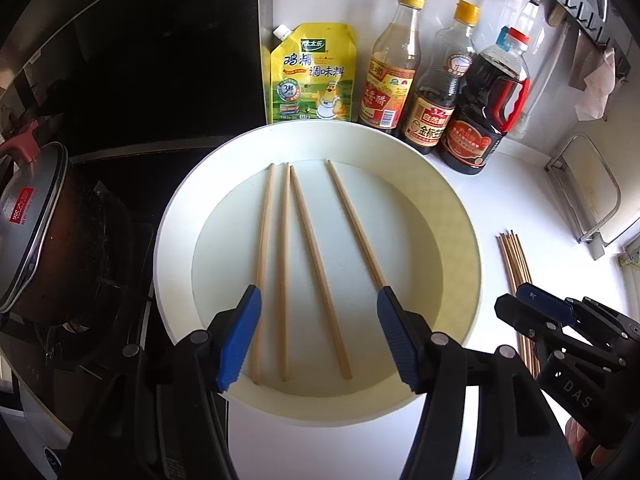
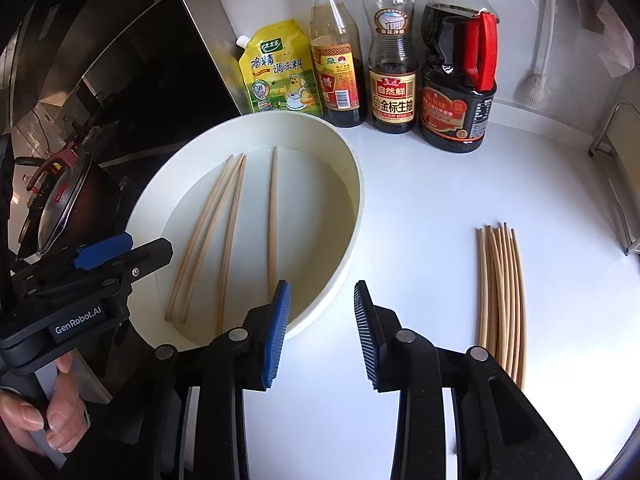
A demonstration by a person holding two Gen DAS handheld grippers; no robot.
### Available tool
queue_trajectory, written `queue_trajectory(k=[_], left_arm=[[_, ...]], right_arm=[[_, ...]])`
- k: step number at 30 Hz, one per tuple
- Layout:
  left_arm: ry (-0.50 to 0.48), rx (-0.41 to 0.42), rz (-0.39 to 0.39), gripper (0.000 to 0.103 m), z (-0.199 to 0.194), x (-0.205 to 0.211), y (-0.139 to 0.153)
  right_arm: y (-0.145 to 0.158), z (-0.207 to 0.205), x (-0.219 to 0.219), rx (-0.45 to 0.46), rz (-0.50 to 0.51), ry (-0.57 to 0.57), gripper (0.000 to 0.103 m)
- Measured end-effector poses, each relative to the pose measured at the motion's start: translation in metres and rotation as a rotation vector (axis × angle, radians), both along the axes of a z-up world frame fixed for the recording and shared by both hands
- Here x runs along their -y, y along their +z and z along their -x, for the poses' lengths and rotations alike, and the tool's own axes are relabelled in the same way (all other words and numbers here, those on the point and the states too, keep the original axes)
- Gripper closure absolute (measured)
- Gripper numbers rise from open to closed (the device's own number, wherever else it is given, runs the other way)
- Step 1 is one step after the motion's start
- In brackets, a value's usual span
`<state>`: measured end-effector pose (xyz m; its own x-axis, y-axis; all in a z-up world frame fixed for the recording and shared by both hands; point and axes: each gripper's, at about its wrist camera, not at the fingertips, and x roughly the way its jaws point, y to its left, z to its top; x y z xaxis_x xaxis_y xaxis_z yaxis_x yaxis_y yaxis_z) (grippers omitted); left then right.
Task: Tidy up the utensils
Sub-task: 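Move the open right tool back over the chopstick pile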
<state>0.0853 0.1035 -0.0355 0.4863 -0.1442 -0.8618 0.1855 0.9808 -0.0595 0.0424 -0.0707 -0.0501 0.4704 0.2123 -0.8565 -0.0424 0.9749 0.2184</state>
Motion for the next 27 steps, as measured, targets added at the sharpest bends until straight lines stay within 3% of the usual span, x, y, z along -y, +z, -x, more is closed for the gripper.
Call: queue_trajectory(k=[27], left_arm=[[-0.059, -0.007, 0.031, 0.034, 0.030, 0.090, 0.005]], right_arm=[[-0.017, 0.052, 0.131, -0.046, -0.003, -0.184, 0.063]])
